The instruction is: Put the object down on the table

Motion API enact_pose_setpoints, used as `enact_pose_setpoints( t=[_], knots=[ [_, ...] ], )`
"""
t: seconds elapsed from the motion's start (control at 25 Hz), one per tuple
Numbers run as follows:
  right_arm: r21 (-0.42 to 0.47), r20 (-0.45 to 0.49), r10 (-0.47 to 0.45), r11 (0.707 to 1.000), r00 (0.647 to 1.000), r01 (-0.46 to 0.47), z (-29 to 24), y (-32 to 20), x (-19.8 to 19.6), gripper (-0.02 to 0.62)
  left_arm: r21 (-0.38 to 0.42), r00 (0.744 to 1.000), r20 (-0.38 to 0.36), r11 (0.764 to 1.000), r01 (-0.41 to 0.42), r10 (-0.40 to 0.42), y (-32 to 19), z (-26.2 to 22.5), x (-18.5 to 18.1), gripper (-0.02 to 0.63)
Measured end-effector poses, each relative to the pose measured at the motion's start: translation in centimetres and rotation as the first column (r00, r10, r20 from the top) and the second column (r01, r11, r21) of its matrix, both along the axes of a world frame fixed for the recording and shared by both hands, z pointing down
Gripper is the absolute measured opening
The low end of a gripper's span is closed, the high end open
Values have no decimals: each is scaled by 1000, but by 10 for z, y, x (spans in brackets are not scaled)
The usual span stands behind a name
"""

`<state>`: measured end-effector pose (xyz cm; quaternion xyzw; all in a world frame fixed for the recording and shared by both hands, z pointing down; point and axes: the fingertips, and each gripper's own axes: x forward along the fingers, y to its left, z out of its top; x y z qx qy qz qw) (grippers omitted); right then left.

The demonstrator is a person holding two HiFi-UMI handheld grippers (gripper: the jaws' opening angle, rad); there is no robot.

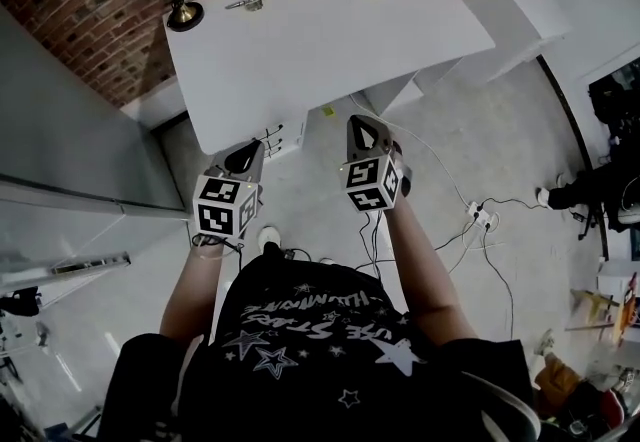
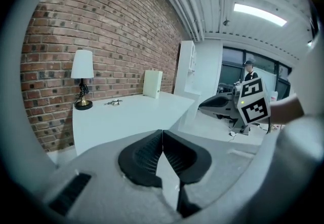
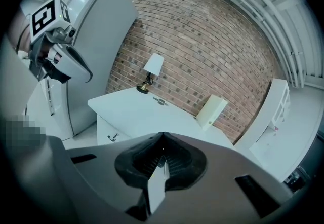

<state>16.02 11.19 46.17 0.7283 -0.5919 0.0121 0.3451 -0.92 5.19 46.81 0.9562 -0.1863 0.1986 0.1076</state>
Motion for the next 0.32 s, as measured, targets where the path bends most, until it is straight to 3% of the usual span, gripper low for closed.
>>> enact_pose_setpoints(
  t=[0.32],
  knots=[
    [40, 111, 12, 999, 994, -17, -8, 53, 23, 2, -21, 999, 12, 999, 37, -37, 60, -9, 10, 20]
  ],
)
